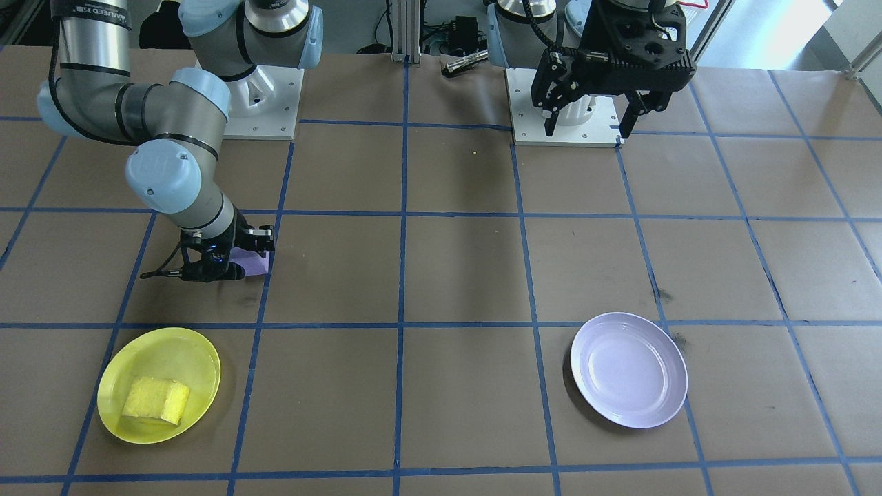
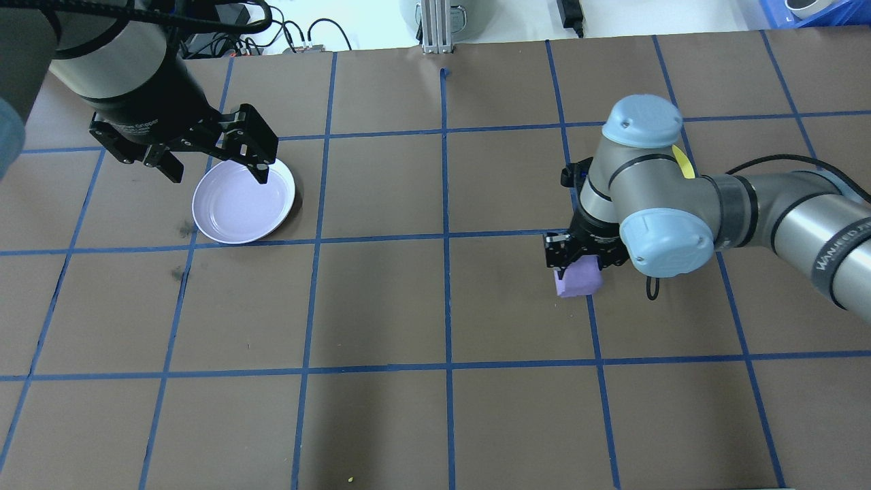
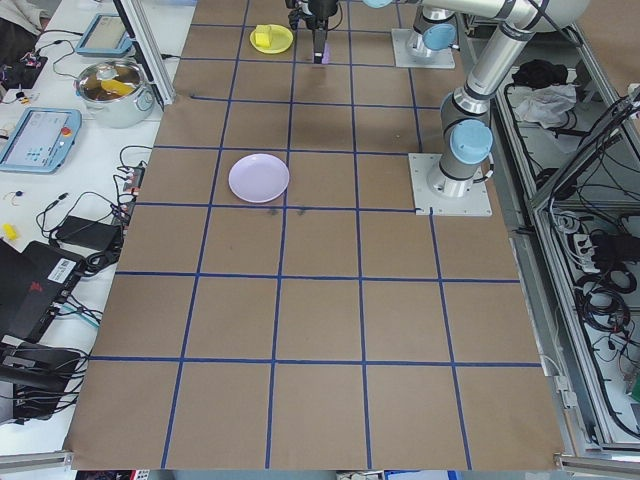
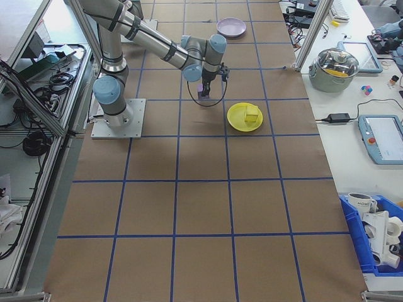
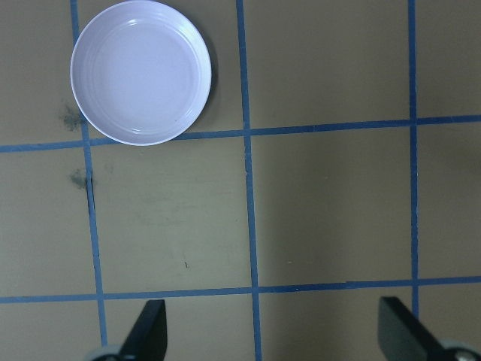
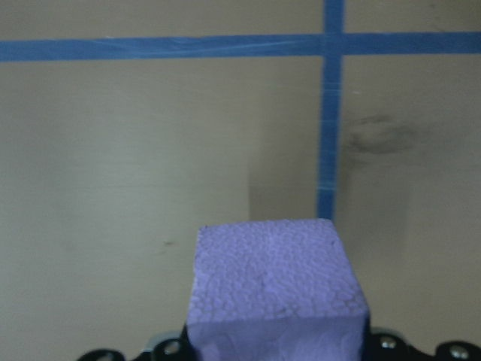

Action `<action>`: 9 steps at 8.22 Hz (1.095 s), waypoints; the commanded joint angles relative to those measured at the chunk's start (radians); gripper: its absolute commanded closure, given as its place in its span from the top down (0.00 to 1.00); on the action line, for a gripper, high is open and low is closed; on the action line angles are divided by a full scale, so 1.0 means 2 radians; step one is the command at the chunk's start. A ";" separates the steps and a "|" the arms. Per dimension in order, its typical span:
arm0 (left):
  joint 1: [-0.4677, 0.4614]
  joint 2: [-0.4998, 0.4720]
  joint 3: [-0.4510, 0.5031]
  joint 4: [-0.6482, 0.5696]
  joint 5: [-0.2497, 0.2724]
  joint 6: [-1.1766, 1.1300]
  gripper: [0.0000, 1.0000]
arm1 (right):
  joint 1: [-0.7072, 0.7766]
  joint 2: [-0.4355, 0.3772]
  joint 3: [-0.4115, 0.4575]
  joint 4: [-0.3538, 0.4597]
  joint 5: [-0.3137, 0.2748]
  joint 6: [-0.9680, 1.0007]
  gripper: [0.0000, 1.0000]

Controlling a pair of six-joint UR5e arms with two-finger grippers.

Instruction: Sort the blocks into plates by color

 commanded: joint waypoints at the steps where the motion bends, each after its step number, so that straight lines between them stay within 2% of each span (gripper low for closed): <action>1: 0.000 0.000 0.001 0.001 0.000 0.000 1.00 | 0.093 0.008 -0.056 0.011 0.054 0.138 0.53; 2: 0.001 0.000 0.001 0.001 0.000 0.000 1.00 | 0.118 0.023 -0.074 0.001 0.083 0.196 0.53; 3: 0.001 0.000 0.001 0.001 0.001 0.000 1.00 | 0.157 0.047 -0.098 -0.031 0.088 0.250 0.53; 4: 0.002 0.000 0.001 0.001 0.002 0.001 1.00 | 0.195 0.079 -0.122 -0.055 0.087 0.288 0.53; 6: 0.001 0.000 0.001 0.001 0.003 0.002 1.00 | 0.246 0.164 -0.147 -0.159 0.078 0.374 0.62; 7: 0.001 0.000 0.001 0.001 0.002 0.002 1.00 | 0.251 0.181 -0.147 -0.188 0.075 0.379 0.71; 8: 0.001 0.000 0.000 0.001 0.002 0.001 1.00 | 0.249 0.175 -0.149 -0.187 0.076 0.377 0.75; 9: 0.001 0.001 0.001 0.001 0.001 0.001 1.00 | 0.244 0.159 -0.152 -0.164 0.078 0.375 0.77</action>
